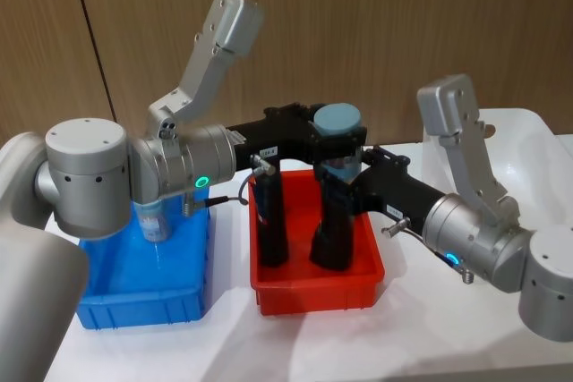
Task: Pick the cotton swabs from the blue box and place them into the white box.
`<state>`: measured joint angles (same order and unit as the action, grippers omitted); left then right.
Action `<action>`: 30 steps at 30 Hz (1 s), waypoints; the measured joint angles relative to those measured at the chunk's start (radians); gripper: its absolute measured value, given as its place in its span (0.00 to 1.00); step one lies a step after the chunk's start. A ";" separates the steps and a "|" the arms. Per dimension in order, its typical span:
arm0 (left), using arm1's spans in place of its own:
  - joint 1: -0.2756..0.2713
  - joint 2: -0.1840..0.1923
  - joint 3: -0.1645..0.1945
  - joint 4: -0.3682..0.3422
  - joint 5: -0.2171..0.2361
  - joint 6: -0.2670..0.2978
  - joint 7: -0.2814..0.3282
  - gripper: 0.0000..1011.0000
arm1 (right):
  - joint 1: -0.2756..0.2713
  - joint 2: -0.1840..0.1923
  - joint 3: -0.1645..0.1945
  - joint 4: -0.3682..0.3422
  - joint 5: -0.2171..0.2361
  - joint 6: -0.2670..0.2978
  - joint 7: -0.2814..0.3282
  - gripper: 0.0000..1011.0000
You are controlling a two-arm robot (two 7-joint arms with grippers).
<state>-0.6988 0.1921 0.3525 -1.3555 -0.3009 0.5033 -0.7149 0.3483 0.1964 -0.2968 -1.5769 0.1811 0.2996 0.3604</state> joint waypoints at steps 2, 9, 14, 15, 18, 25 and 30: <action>0.000 0.000 0.000 0.000 0.000 0.000 0.000 0.91 | -0.001 0.001 0.000 -0.003 0.002 -0.001 -0.002 0.62; 0.000 0.000 0.000 0.000 0.000 0.000 0.000 0.99 | -0.005 0.004 0.000 -0.012 0.005 -0.001 -0.005 0.62; 0.000 0.000 0.000 0.000 0.000 0.000 0.000 0.99 | -0.009 0.006 0.000 -0.018 0.010 -0.002 -0.007 0.62; 0.000 0.000 0.000 0.000 0.000 0.000 0.000 0.99 | -0.009 0.006 0.000 -0.019 0.010 -0.002 -0.007 0.62; 0.000 0.000 0.000 0.000 0.000 0.000 0.000 0.99 | -0.012 0.008 0.000 -0.020 0.012 -0.002 -0.009 0.62; 0.000 0.000 0.000 0.000 0.000 0.000 0.000 0.99 | -0.023 0.015 0.000 -0.018 0.018 -0.003 -0.017 0.62; 0.000 0.000 0.000 0.000 0.000 0.000 0.000 0.99 | -0.030 0.021 0.003 -0.006 0.020 -0.005 -0.025 0.62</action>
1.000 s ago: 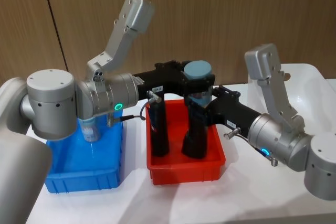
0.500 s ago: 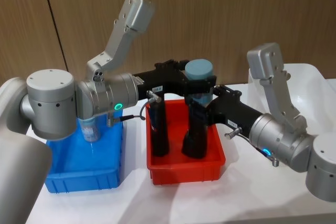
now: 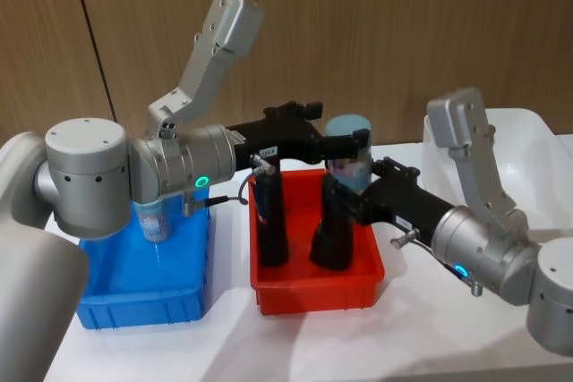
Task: Pick the cotton swabs from the blue box and place them into the white box.
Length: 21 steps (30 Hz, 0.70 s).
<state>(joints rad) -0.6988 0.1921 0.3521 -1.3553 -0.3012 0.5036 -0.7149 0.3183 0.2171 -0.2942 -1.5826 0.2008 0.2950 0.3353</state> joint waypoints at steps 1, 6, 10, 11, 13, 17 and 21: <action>0.000 0.000 0.000 0.000 0.000 0.000 0.000 0.99 | -0.002 0.002 0.001 0.005 0.001 -0.001 -0.004 0.62; 0.000 0.000 0.000 0.000 0.000 0.000 0.000 0.99 | -0.008 0.010 0.008 0.025 0.006 -0.005 -0.020 0.62; 0.000 0.000 0.000 0.000 0.000 0.000 0.000 0.99 | -0.009 0.016 0.015 0.045 0.007 -0.008 -0.035 0.62; 0.000 0.000 0.000 0.000 0.000 0.000 0.000 0.99 | -0.009 0.019 0.019 0.054 0.008 -0.009 -0.042 0.62; 0.000 0.000 0.000 0.000 0.000 0.000 0.000 0.99 | -0.008 0.023 0.025 0.066 0.009 -0.011 -0.054 0.62; 0.000 0.000 0.000 0.000 0.000 0.000 0.000 0.99 | -0.005 0.028 0.035 0.083 0.010 -0.015 -0.071 0.62; 0.000 0.000 0.000 0.000 0.000 0.000 0.000 0.99 | 0.004 0.037 0.051 0.109 0.010 -0.019 -0.099 0.62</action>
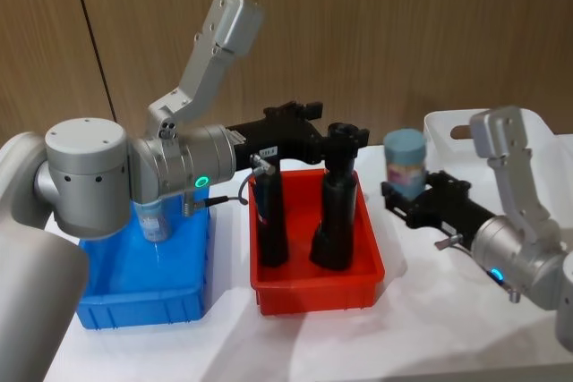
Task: Pick the cotton swabs from the blue box and place them into the white box.
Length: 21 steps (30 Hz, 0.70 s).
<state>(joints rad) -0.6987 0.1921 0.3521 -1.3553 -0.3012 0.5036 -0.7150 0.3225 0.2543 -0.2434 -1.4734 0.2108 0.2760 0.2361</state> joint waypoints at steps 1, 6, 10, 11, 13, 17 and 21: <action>0.000 0.000 0.000 0.000 0.000 0.000 0.000 0.99 | 0.002 0.002 0.003 0.004 0.000 -0.001 -0.006 0.62; 0.000 0.000 0.000 0.000 0.000 0.000 0.000 0.99 | 0.021 0.015 0.027 0.039 -0.004 -0.005 -0.039 0.62; 0.000 0.000 0.000 0.000 0.000 0.000 0.000 0.99 | 0.035 0.022 0.040 0.062 -0.011 -0.006 -0.055 0.62; 0.000 0.000 0.000 0.000 0.000 0.000 0.000 0.99 | 0.042 0.024 0.045 0.072 -0.015 -0.006 -0.061 0.62; 0.000 0.000 0.000 0.000 0.000 0.000 0.000 0.99 | 0.052 0.028 0.052 0.088 -0.020 -0.005 -0.068 0.62; 0.000 0.000 0.000 0.000 0.000 0.000 0.000 0.99 | 0.082 0.035 0.069 0.131 -0.035 0.006 -0.083 0.62; 0.000 0.000 0.000 0.000 0.000 0.000 0.000 0.99 | 0.109 0.040 0.081 0.171 -0.045 0.025 -0.087 0.62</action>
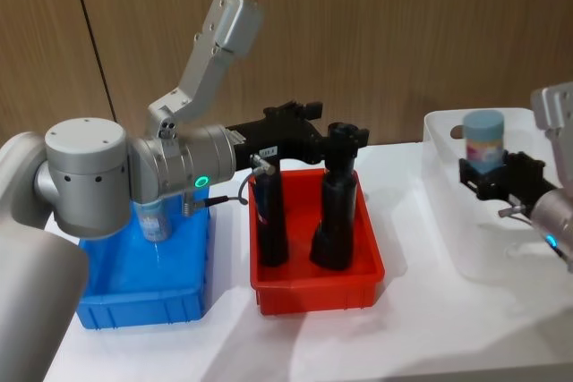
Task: Pick the cotton swabs from the blue box and place them into the white box.
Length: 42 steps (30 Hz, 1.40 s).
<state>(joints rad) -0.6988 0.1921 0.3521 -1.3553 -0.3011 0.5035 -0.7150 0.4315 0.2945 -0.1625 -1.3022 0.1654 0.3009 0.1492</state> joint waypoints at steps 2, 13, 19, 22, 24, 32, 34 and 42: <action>0.000 0.000 0.000 0.000 0.000 0.000 0.000 0.99 | 0.010 0.001 0.003 0.015 -0.005 0.008 0.000 0.62; 0.000 0.000 0.000 0.000 0.000 0.000 0.000 0.99 | 0.094 0.004 0.022 0.160 -0.033 0.069 0.021 0.62; 0.000 0.000 0.000 0.000 0.000 0.000 0.000 0.99 | 0.145 0.004 0.029 0.257 -0.045 0.092 0.051 0.62; 0.000 0.000 0.000 0.000 0.000 0.000 0.000 0.99 | 0.159 0.004 0.030 0.284 -0.048 0.096 0.061 0.62; 0.000 0.000 0.000 0.000 0.000 0.000 0.000 0.99 | 0.166 0.004 0.031 0.298 -0.051 0.097 0.067 0.62; 0.000 0.000 0.000 0.000 0.000 0.000 0.000 0.99 | 0.194 0.005 0.037 0.357 -0.056 0.101 0.097 0.83; 0.000 0.000 0.000 0.000 0.000 0.000 0.000 0.99 | 0.197 0.005 0.038 0.362 -0.056 0.101 0.102 0.86; 0.000 0.000 0.000 0.000 0.000 0.000 0.000 0.99 | 0.203 0.008 0.044 0.376 -0.055 0.098 0.113 0.99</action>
<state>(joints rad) -0.6988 0.1921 0.3521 -1.3553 -0.3011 0.5035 -0.7150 0.6343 0.3028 -0.1186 -0.9266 0.1100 0.3986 0.2619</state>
